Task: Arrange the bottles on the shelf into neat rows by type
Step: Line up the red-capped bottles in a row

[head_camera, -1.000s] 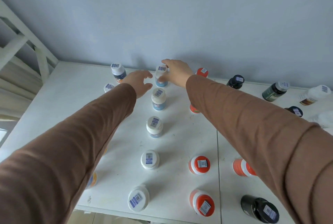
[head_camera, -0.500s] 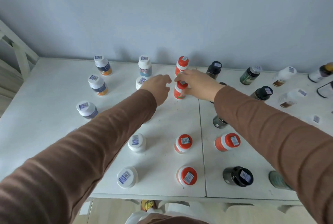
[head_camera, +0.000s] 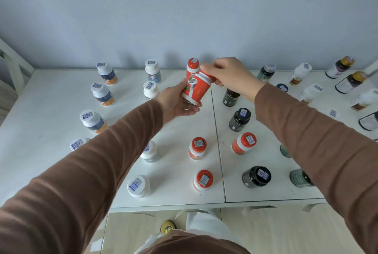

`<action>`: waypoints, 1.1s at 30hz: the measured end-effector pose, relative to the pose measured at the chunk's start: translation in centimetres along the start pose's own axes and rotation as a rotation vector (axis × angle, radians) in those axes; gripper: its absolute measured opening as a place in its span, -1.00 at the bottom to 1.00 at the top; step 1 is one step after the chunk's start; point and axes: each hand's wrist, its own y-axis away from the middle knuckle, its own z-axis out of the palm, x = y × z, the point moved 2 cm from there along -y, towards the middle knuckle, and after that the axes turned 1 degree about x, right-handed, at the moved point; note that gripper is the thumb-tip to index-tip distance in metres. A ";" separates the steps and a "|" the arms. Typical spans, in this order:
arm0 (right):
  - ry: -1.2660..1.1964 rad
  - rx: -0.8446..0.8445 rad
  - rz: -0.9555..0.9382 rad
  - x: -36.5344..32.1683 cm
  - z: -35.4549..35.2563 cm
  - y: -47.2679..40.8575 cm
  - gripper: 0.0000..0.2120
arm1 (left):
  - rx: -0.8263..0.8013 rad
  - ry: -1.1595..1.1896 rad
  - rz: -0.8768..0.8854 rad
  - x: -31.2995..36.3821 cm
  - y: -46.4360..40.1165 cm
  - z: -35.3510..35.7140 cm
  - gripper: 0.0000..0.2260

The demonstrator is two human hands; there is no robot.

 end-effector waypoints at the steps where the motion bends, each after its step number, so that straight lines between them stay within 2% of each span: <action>1: -0.017 0.028 0.017 -0.2 -0.1 0.4 -0.45 | -0.049 0.042 -0.027 -0.1 0.2 0.2 -0.43; 6: -0.058 0.031 0.077 -0.6 0.2 1.9 -0.45 | -0.158 0.120 -0.109 -0.6 1.2 0.7 -0.40; 10: -0.090 -0.048 0.058 -0.2 0.5 3.1 -0.51 | -0.112 0.124 -0.109 -1.1 1.5 0.9 -0.43; 15: -0.086 -0.094 -0.036 0.8 1.2 3.9 -0.68 | -0.022 0.039 0.017 -2.2 1.0 0.7 -0.64; 18: 0.004 -0.104 -0.107 1.8 2.0 3.8 -0.64 | 0.007 -0.182 0.086 -2.8 0.6 0.3 -0.74; 22: 0.226 -0.140 -0.148 2.7 4.3 4.3 -0.63 | 0.163 -0.858 0.138 -2.9 0.3 -0.5 -0.69; 24: 0.314 -0.164 -0.137 3.2 5.6 4.4 -0.63 | 0.230 -1.051 0.151 -3.0 0.5 -0.9 -0.66; 28: 0.378 -0.199 -0.150 4.2 7.5 4.2 -0.65 | 0.266 -1.181 0.208 -3.1 0.9 -1.4 -0.65; 33: 0.419 -0.247 -0.198 4.6 8.2 3.9 -0.58 | 0.270 -1.194 0.230 -2.9 0.9 -1.5 -0.65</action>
